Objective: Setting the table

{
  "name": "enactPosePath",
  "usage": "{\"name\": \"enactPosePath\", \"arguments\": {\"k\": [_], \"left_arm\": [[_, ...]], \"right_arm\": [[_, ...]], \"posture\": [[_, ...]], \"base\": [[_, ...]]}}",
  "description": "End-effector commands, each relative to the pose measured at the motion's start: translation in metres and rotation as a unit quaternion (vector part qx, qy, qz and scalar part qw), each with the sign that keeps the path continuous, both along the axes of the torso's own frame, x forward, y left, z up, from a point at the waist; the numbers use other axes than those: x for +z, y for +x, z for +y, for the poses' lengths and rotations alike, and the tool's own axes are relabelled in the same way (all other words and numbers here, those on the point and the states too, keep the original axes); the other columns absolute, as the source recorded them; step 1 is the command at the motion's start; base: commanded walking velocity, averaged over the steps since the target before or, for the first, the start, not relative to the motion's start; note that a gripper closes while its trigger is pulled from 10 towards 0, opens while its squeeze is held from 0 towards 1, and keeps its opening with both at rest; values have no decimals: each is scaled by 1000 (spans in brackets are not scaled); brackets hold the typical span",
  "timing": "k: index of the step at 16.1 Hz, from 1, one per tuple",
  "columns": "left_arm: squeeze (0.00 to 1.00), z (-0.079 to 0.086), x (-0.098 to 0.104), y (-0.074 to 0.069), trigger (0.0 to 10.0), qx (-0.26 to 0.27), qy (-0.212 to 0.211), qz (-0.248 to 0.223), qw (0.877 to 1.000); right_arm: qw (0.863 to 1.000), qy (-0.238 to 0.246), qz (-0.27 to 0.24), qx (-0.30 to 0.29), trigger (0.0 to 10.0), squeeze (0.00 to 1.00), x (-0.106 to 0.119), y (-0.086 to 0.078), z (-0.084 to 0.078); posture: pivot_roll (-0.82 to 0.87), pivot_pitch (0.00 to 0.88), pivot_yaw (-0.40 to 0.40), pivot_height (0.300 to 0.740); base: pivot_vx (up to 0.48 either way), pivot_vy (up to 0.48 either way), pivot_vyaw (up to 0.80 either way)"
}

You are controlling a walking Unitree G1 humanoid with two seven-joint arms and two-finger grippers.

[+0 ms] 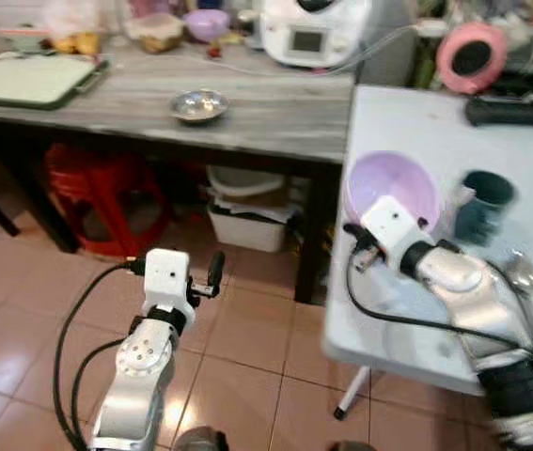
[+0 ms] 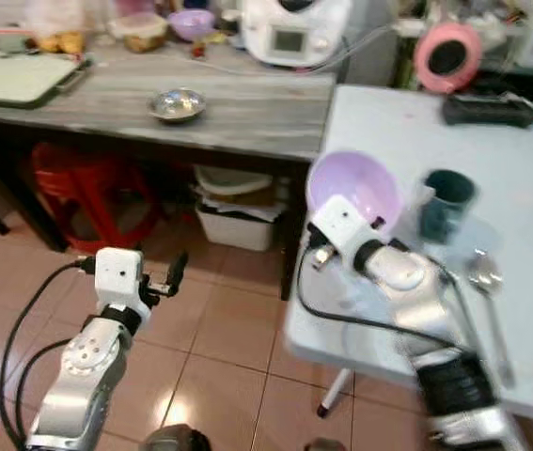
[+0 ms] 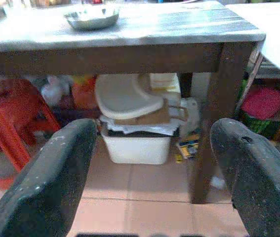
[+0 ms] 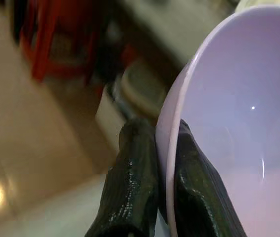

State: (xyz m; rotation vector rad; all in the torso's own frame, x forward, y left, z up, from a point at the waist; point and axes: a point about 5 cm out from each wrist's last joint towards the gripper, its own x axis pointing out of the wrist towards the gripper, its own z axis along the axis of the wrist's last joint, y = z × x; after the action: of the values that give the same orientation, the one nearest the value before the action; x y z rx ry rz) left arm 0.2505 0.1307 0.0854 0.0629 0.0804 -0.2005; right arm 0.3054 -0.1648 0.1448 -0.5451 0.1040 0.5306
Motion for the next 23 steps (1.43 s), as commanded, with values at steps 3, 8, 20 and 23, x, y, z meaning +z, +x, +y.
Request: {"name": "enactPosePath", "arguments": {"k": [3, 8, 20, 23], "left_arm": [[0, -4, 13, 4, 10000, -11, 29, -41, 999], [0, -4, 12, 5, 10000, -16, 45, -39, 998], [0, 1, 15, 9, 10000, 12, 14, -40, 999], [0, -4, 16, 8, 10000, 12, -9, -34, 999]], "right_arm": [[996, 46, -61, -52, 10000, 0, 8, -9, 3], [988, 105, -50, -101, 10000, 0, -2, -17, 8], [943, 227, -82, -230, 10000, 0, -8, -39, -9], [941, 226, -81, -239, 10000, 0, -10, -43, -14]], "posture": [[-34, 8, 32, 740], [-46, 2, 36, 740], [-43, 0, 38, 740], [-41, 0, 40, 740]], "base": [[0, 479, 0], [58, 434, 0], [384, 243, 0], [428, 0, 0]]}}
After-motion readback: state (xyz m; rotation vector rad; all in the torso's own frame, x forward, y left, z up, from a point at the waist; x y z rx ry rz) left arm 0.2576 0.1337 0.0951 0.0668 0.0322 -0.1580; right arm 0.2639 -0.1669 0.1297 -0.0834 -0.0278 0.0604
